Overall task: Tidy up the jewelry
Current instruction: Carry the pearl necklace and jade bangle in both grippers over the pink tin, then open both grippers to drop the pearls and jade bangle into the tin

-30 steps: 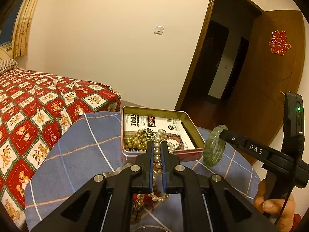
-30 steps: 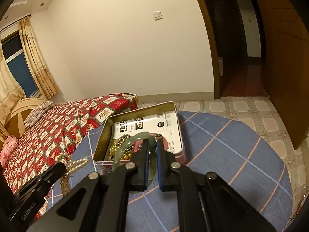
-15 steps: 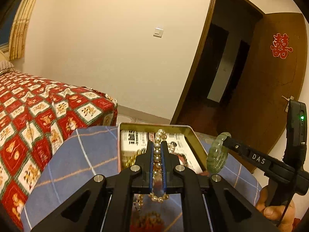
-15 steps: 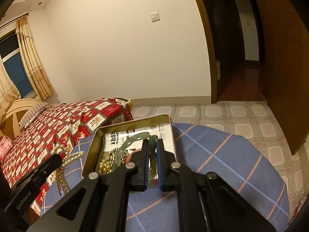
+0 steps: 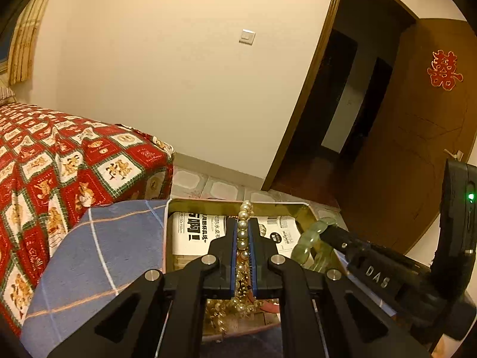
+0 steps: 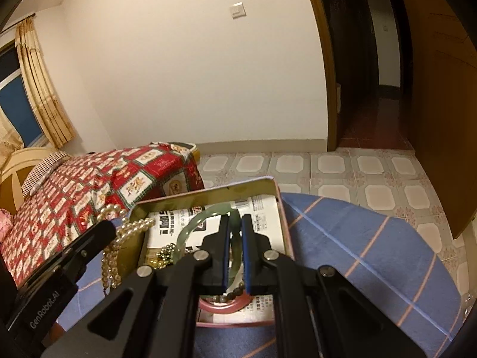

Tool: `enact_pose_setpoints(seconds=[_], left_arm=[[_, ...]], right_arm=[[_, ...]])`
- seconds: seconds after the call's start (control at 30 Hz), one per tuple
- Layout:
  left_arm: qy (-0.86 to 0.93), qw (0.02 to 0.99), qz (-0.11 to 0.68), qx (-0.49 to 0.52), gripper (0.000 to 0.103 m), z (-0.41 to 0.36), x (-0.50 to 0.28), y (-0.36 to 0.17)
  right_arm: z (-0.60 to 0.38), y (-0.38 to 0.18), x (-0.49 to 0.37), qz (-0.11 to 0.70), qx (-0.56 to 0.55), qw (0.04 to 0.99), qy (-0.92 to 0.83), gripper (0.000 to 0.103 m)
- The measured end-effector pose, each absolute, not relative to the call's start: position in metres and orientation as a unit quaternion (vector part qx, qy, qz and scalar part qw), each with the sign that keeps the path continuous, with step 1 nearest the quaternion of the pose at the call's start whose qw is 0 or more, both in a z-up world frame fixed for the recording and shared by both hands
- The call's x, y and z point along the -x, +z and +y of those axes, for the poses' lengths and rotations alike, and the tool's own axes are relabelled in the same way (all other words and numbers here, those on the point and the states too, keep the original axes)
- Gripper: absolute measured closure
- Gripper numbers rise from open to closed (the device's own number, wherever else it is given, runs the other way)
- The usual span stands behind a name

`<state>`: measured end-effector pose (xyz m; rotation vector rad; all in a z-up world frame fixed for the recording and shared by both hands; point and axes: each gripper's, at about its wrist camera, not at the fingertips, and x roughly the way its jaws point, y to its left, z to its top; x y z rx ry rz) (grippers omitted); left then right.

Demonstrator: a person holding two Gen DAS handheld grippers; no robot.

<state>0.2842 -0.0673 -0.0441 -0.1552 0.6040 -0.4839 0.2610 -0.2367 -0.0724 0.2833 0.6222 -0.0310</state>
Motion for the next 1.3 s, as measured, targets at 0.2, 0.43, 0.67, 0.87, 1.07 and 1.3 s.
enact_pose_setpoints(seconds=[0.2, 0.43, 0.67, 0.87, 1.07, 1.3], left_arm=[[-0.226, 0.92, 0.314, 0.062, 0.097, -0.076, -0.296, -0.054], [-0.204, 0.916, 0.343, 0.04, 0.097, -0.082, -0.304, -0.07], [-0.187, 0.915, 0.356, 0.028, 0.097, -0.085, -0.307, -0.076], [-0.182, 0.905, 0.384, 0.041, 0.059, -0.082, -0.31, -0.076], [-0.177, 0.917, 0.354, 0.037, 0.031, -0.079, -0.299, -0.062], [-0.164, 0.913, 0.37, 0.047, 0.031, -0.068, -0.289, -0.065]], right_arm=[[-0.237, -0.084, -0.27, 0.319, -0.133, 0.938, -0.019, 0.093], [-0.236, -0.097, -0.277, 0.331, -0.128, 0.935, -0.019, 0.093], [-0.238, -0.099, -0.278, 0.33, -0.139, 0.934, -0.006, 0.087], [-0.242, -0.09, -0.27, 0.312, -0.156, 0.937, -0.001, 0.077], [-0.245, -0.084, -0.259, 0.306, -0.166, 0.937, -0.011, 0.074], [-0.243, -0.083, -0.243, 0.31, -0.163, 0.936, -0.018, 0.064]])
